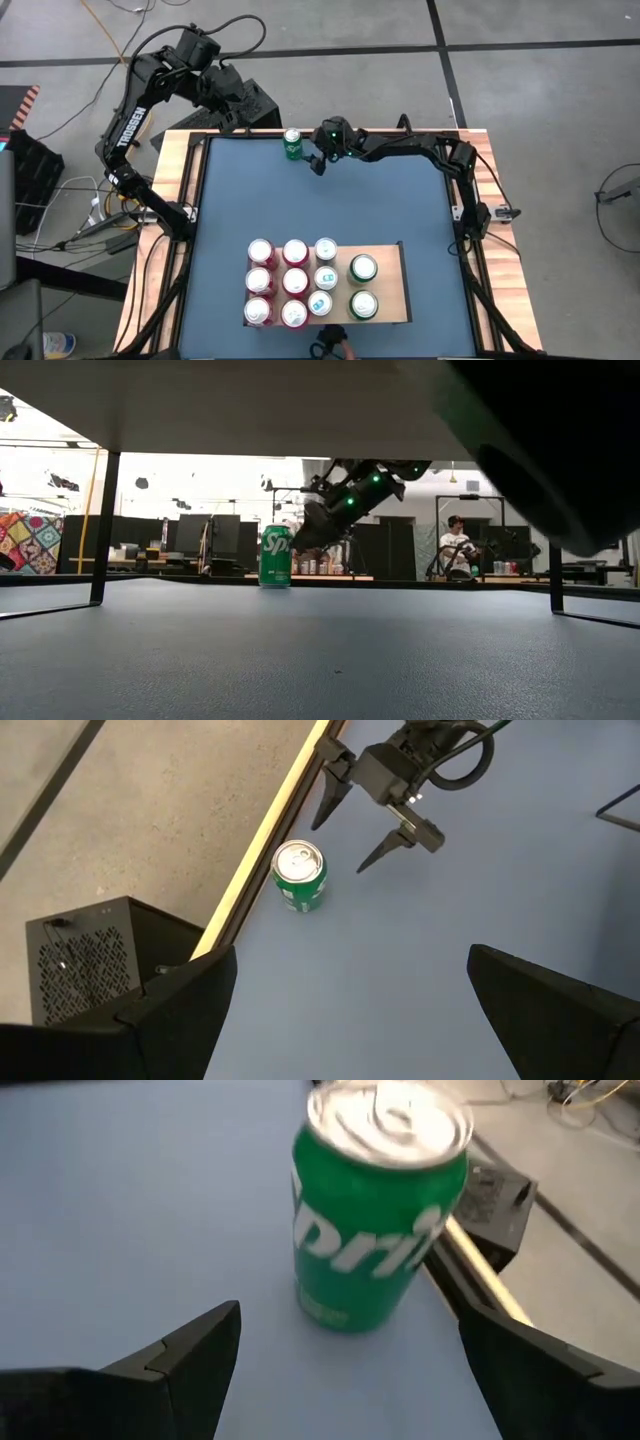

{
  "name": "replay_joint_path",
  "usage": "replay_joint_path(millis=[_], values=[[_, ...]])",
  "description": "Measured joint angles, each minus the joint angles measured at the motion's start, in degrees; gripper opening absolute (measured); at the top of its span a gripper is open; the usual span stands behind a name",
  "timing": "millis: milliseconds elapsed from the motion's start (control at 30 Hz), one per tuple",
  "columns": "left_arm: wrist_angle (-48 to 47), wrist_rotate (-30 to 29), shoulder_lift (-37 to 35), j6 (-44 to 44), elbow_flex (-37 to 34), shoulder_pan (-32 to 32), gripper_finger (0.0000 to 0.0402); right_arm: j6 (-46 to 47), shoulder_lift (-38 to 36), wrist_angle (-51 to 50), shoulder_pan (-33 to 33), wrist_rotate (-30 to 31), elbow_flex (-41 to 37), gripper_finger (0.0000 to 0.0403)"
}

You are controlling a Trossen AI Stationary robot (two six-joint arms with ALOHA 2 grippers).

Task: Place canned beverage on shelf
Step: Put the green soda can on the shelf aligned with the other green soda cans, then put the green soda can on the shelf

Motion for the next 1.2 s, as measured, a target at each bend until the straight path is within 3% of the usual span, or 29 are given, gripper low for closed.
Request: replay_joint_path(millis=[600,700,967,1200], values=[[-0.04,0.00,0.00,0.09,0.00,0.00,0.0384,-6.00,0.77,-12.56,-1.92,-5.75,5.03,0.0353],[-0.05,0.00,0.00,0.13,0.00,0.00,0.0384,-6.23,4.04,-17.09,-2.05,-6.75,8.72,0.0349],[-0.91,0.04,0.00,0.15,0.00,0.02,0.0384,-7.96,13.00,-28.80,-1.43,-8.48,27.90,0.0348],[-1.12,0.15,0.00,0.58,-0.02,0.01,0.0384,-8.42,17.51,-35.70,-1.95,-8.48,30.75,0.0348]])
